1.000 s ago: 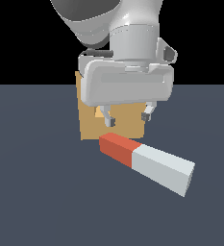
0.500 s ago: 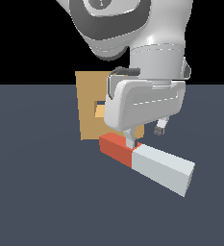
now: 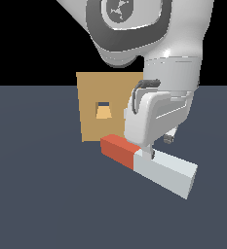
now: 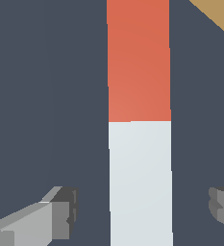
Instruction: Insert the peg into the horizontal hole in a box.
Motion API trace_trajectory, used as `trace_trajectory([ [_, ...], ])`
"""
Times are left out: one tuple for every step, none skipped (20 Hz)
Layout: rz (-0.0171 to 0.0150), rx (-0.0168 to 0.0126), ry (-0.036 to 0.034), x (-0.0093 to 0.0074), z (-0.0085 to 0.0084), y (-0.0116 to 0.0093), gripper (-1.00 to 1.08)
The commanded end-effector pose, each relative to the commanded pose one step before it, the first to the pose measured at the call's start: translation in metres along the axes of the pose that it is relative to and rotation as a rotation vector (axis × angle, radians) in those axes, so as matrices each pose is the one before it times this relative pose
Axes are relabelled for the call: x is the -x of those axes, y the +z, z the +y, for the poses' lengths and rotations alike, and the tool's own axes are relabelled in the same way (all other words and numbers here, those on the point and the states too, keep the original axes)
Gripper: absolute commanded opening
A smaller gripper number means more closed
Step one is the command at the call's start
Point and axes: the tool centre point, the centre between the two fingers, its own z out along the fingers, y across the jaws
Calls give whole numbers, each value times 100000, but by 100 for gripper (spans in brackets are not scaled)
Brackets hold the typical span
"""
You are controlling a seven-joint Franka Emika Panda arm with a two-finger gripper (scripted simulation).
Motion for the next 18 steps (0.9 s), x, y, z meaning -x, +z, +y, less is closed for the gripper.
trace_trajectory([
  [-59, 41, -1358, 209, 173, 128, 100],
  [-3, 0, -195, 32, 30, 22, 100],
  [-1, -1, -69, 14, 17, 5, 100],
  [0, 0, 0, -28, 36, -12, 100],
  [1, -2, 69, -3, -7, -9, 100],
  [32, -26, 132, -12, -49, 19, 100],
  [0, 0, 0, 0, -1, 39, 100],
  [0, 0, 0, 0, -2, 117, 100],
  [0, 0, 0, 0, -3, 194, 100],
  [0, 0, 0, 0, -5, 270, 100],
  [0, 0, 0, -1, -7, 346, 100],
  [0, 0, 0, -3, -10, 421, 100],
  [-18, 4, -67, -36, 24, 484, 100],
  [0, 0, 0, -8, -17, 567, 100],
  [0, 0, 0, -10, -20, 616, 100],
  [-16, 2, -67, -40, 19, 541, 100],
  [0, 0, 0, -6, -14, 467, 100],
  [0, 0, 0, -2, -9, 383, 100],
])
